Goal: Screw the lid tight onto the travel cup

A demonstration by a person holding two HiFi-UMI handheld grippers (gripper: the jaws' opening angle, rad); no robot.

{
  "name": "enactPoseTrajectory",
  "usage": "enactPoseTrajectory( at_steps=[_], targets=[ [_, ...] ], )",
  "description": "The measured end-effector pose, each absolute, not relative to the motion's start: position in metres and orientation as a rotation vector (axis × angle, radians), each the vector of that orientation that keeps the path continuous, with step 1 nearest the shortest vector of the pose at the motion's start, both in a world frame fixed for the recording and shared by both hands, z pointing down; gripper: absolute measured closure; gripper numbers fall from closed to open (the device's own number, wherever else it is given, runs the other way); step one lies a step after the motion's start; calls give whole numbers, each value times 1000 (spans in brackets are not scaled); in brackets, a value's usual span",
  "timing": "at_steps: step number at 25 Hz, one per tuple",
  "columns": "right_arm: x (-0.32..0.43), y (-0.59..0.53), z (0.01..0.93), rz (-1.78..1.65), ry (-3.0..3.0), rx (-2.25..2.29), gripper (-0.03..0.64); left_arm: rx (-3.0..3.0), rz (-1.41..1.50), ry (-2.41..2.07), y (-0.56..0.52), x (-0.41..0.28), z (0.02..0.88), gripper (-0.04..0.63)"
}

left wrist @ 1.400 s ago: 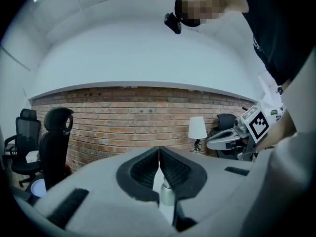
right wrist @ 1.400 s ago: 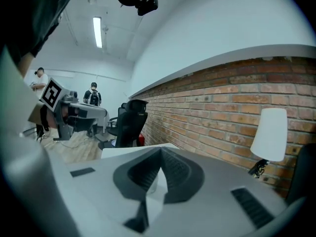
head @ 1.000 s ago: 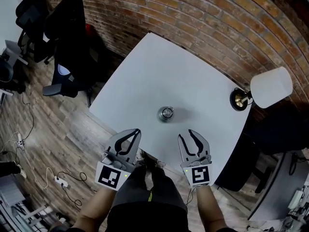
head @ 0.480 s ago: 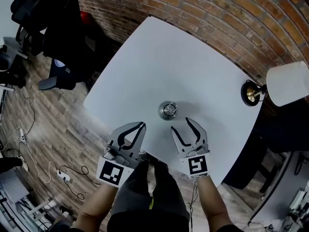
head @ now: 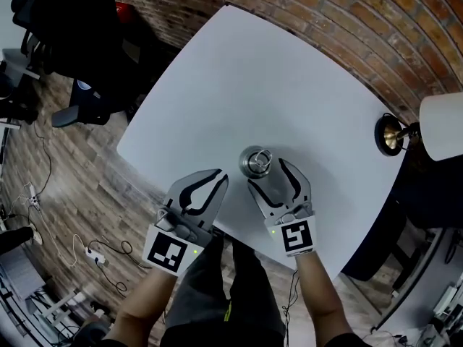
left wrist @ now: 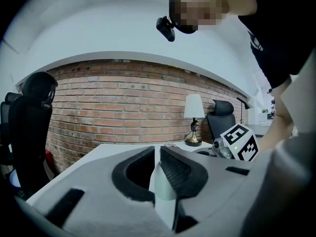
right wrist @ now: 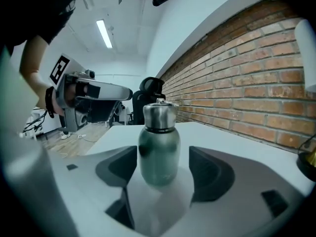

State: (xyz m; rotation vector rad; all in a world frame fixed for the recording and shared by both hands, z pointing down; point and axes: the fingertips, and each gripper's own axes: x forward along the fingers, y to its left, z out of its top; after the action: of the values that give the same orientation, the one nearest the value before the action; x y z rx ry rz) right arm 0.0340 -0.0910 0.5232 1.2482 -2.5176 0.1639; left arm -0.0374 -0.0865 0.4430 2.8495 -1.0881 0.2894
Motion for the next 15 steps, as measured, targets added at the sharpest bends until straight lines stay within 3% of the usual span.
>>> enactPoseTrajectory(
  at_steps=[8, 11, 15],
  targets=[
    [21, -96, 535, 196, -2554, 1210, 311, 2879, 320, -986, -89, -23, 458, 565],
    [17, -100, 536, 232, -2569, 1223, 309, 2857, 310, -972, -91, -22, 461, 486],
    [16, -106, 536, 226, -2571, 1231, 308, 2873, 302, -929, -94, -15, 464, 466]
  ],
)
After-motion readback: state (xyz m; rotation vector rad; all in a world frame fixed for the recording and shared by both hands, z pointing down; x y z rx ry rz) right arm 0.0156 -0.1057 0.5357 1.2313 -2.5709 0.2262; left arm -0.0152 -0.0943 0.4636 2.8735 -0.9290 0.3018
